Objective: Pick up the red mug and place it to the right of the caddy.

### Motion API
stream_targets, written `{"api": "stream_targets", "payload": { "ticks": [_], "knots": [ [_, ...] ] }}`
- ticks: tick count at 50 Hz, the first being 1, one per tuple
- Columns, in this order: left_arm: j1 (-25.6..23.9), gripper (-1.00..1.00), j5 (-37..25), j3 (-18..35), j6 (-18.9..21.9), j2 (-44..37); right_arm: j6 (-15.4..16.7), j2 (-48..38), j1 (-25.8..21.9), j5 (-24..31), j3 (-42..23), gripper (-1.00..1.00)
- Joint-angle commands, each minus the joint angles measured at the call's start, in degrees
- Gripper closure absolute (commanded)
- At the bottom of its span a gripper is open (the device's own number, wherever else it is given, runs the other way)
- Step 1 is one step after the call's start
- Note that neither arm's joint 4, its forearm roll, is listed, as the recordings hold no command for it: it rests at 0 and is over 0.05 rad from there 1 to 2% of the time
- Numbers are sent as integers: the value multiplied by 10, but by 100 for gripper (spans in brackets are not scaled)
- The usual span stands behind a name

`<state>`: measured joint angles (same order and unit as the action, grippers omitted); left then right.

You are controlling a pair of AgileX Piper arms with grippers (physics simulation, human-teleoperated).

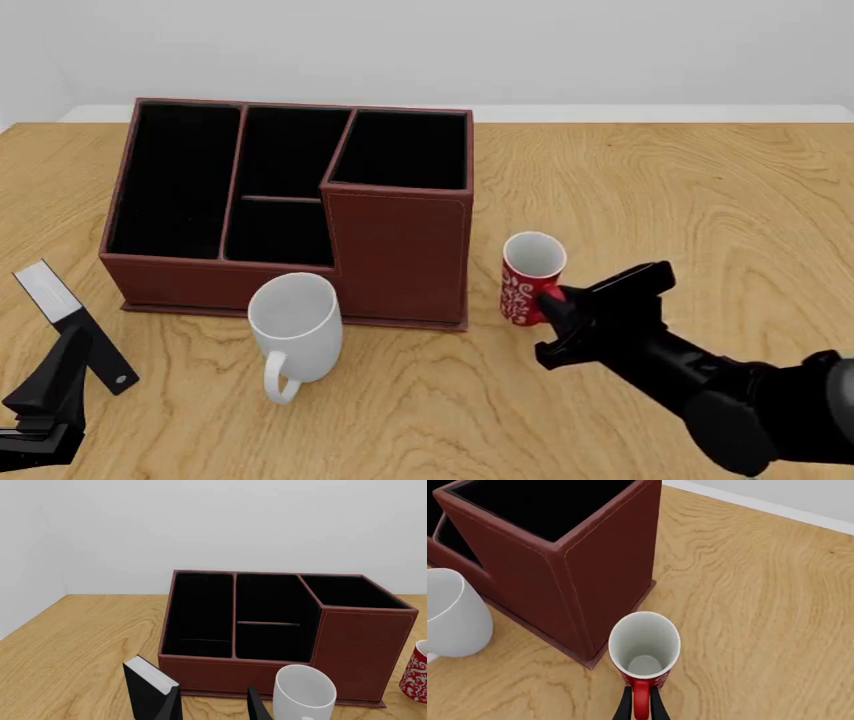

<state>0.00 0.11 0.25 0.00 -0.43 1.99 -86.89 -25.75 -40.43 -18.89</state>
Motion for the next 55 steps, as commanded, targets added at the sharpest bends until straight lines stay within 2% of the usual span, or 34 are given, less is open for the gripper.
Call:
{"api": "stream_targets", "payload": {
  "ticks": [1, 55],
  "knots": [
    [0, -100, 0, 0, 0, 0, -9, -15, -1, -13, -4, 100],
    [0, -100, 0, 0, 0, 0, -20, -57, -6, -37, -1, 100]
  ]
}}
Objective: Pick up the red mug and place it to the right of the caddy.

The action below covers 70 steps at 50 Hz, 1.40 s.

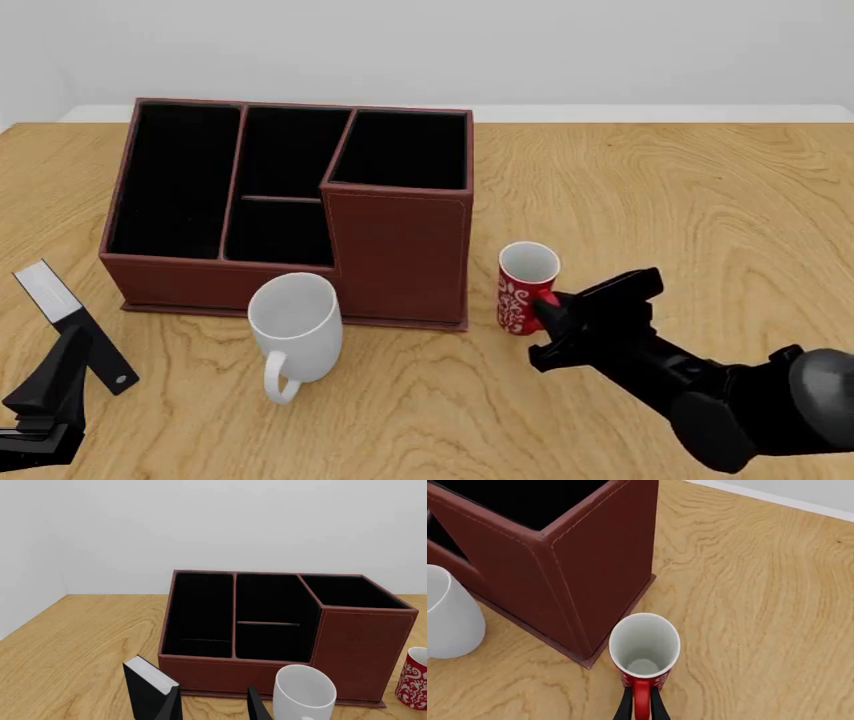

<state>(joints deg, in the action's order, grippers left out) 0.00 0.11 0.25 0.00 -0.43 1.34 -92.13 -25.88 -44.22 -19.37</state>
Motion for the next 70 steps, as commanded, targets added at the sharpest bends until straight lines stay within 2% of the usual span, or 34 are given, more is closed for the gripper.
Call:
{"api": "stream_targets", "payload": {
  "ticks": [1, 4, 5, 32, 41, 45, 55, 61, 66, 67, 70],
  "knots": [
    [0, -100, 0, 0, 0, 0, -16, -8, -5, 1, 3, 100],
    [0, -100, 0, 0, 0, 0, -19, -8, -6, 1, 5, 100],
    [0, -100, 0, 0, 0, 0, -20, -7, -9, 1, 6, -100],
    [0, -100, 0, 0, 0, 0, -24, 6, 3, 2, 17, -100],
    [0, -100, 0, 0, 0, 0, -15, 53, 21, 17, 37, -100],
    [0, -100, 0, 0, 0, 0, -12, 100, 24, 42, 49, -100],
    [0, -100, 0, 0, 0, 0, -12, 275, 5, 149, 82, -100],
    [0, -100, 0, 0, 0, 0, -11, 403, -5, 249, 89, -100],
    [0, -100, 0, 0, 0, 0, -10, 526, -11, 357, 87, -100],
    [0, -100, 0, 0, 0, 0, -5, 571, -15, 398, 84, -100],
    [0, -100, 0, 0, 0, 0, -1, 648, -12, 471, 75, -100]
  ]
}}
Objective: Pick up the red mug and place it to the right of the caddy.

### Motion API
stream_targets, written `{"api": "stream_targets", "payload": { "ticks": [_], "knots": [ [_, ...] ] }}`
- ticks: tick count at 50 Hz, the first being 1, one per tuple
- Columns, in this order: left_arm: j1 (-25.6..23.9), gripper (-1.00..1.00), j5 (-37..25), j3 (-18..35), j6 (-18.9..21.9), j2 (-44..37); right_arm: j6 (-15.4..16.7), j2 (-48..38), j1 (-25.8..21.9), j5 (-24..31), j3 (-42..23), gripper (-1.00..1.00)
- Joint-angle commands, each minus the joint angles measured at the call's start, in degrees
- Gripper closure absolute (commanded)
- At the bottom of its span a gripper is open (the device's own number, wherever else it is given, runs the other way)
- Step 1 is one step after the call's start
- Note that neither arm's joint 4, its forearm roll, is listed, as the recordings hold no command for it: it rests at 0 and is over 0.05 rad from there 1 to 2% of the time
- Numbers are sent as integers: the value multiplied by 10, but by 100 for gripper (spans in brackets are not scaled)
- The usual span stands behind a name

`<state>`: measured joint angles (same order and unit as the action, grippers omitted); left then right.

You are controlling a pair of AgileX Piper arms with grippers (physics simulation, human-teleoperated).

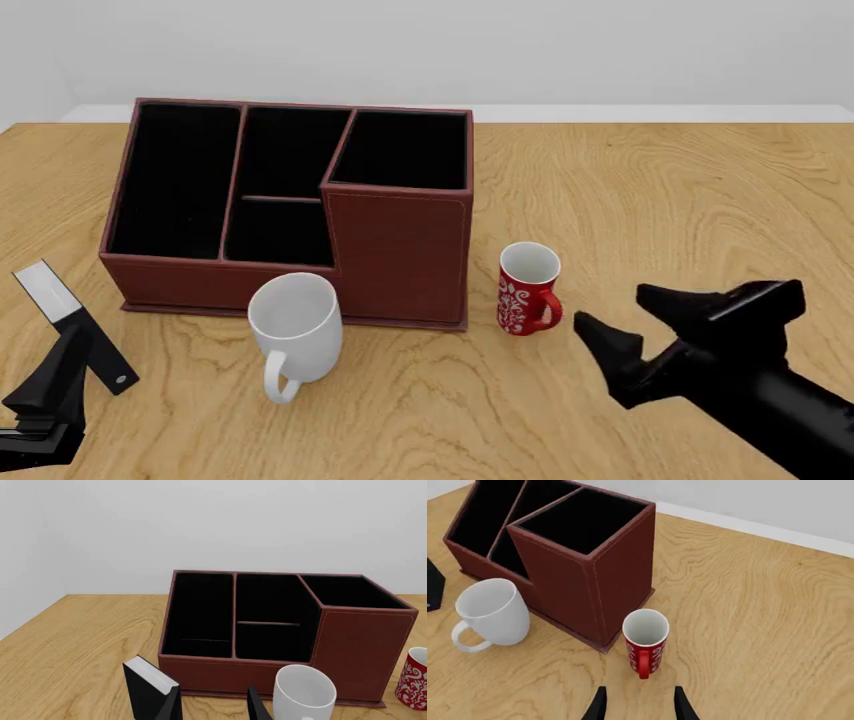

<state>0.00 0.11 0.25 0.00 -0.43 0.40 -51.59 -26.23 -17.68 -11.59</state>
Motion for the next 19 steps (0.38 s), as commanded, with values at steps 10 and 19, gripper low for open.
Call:
{"api": "stream_targets", "payload": {
  "ticks": [10, 19],
  "knots": [
    [0, -100, 0, 0, 0, 0, 13, 487, 18, 466, -77, -100],
    [0, -100, 0, 0, 0, 0, 17, 516, 60, 587, -231, -100]
  ]
}}
